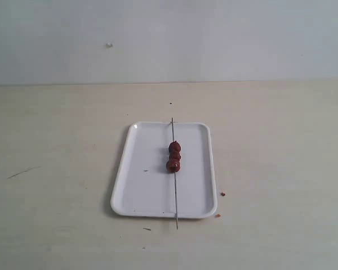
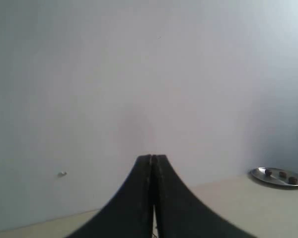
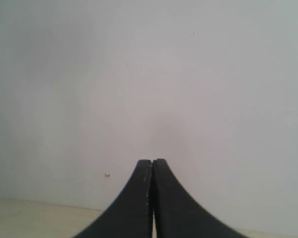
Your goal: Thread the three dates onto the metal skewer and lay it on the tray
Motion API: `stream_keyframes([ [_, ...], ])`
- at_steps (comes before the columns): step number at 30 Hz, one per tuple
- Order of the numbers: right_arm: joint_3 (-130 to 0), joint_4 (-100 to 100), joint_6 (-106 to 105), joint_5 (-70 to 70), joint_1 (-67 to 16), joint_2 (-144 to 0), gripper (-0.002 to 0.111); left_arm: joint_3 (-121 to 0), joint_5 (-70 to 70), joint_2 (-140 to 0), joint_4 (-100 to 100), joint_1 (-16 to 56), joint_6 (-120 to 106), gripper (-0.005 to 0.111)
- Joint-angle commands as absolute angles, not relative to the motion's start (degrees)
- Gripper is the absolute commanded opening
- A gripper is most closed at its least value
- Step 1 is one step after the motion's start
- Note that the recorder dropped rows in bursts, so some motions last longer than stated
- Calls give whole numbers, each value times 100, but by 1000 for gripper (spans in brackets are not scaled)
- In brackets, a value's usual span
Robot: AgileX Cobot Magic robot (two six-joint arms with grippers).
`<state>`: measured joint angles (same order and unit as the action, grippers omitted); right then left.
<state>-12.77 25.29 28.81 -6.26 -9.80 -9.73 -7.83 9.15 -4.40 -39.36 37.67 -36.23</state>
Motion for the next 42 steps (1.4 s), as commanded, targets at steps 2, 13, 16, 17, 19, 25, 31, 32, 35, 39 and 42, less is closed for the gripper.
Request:
stream_keyframes([
  [2,-1238,2539,2798,-588,-968,-932,0,-758,907,-407,-3915,3787,-3646,1],
  [13,-1238,2397,3164,993,515,0,0,-758,907,-407,-3915,3787,-3646,1],
  [16,-1238,2397,3112,1340,838,0,0,-758,907,-395,-3915,3787,-3646,1],
  [17,-1238,2407,3114,1435,838,0,0,-758,907,-395,-3915,3787,-3646,1],
  [19,-1238,2408,3098,1576,838,0,0,-758,895,-396,-3915,3787,-3646,1],
  [25,-799,2019,2072,1502,838,0,0,-758,895,-396,-3915,3787,-3646,1],
  [31,0,592,435,1031,838,0,0,-758,885,-396,-3915,3787,-3646,1],
  [32,0,592,435,1022,838,0,0,-758,885,-396,-3915,3787,-3646,1],
  [35,0,359,450,1464,838,0,0,-758,885,-396,-3915,3787,-3646,1],
  [39,0,-30,474,1465,838,0,0,-758,885,-396,-3915,3787,-3646,1],
  [42,0,-30,474,1465,838,0,0,-758,885,-396,-3915,3787,-3646,1],
])
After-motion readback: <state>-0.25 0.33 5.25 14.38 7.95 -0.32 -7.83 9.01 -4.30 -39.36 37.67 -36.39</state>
